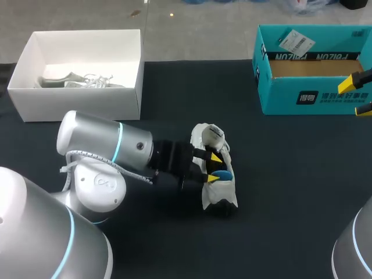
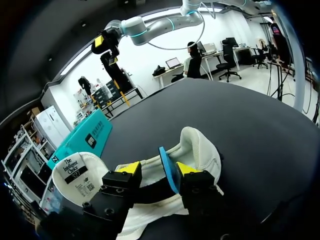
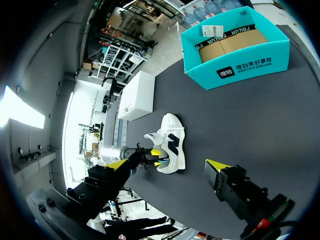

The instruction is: Take the shoe out of the shoebox, open the shoe tongue, remove and reinsert the insole, then place the shoe into the shoebox

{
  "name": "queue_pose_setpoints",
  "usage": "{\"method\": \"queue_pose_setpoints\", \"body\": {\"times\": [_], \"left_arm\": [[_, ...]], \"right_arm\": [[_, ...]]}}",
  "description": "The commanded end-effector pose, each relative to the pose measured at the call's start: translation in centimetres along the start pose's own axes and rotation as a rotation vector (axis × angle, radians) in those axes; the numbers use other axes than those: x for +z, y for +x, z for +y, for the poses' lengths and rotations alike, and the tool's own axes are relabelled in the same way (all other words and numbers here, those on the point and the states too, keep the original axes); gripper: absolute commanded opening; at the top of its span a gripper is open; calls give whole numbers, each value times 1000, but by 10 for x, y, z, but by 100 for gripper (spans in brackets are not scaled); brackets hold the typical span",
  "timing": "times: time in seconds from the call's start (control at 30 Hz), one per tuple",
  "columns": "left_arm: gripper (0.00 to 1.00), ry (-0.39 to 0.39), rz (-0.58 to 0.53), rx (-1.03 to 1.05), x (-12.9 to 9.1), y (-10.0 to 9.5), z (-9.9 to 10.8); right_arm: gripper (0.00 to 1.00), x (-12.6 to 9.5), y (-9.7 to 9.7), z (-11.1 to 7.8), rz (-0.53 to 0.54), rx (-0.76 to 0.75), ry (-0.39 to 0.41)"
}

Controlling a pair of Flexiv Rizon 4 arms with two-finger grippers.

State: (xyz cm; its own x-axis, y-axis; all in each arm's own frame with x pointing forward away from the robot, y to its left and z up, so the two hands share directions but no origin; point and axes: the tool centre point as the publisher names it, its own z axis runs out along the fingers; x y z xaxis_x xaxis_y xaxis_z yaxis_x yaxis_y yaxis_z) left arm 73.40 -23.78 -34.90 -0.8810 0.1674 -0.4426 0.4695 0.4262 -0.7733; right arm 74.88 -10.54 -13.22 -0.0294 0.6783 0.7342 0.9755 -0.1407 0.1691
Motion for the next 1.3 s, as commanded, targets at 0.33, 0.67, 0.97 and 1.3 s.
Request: {"method": "queue_pose_setpoints", "body": {"times": [0.33,0.67,0.97,1.3], "left_arm": [[0,23,22,0,4,10,-4],[0,28,63,-41,14,14,10],[58,68,30,-13,-3,10,-8],[100,96,-6,14,-21,-1,-25]], "right_arm": [[100,0,0,0,-3,2,1],[100,0,0,0,-3,2,1],[100,0,0,0,-3,2,1],[100,0,0,0,-3,2,1]]}}
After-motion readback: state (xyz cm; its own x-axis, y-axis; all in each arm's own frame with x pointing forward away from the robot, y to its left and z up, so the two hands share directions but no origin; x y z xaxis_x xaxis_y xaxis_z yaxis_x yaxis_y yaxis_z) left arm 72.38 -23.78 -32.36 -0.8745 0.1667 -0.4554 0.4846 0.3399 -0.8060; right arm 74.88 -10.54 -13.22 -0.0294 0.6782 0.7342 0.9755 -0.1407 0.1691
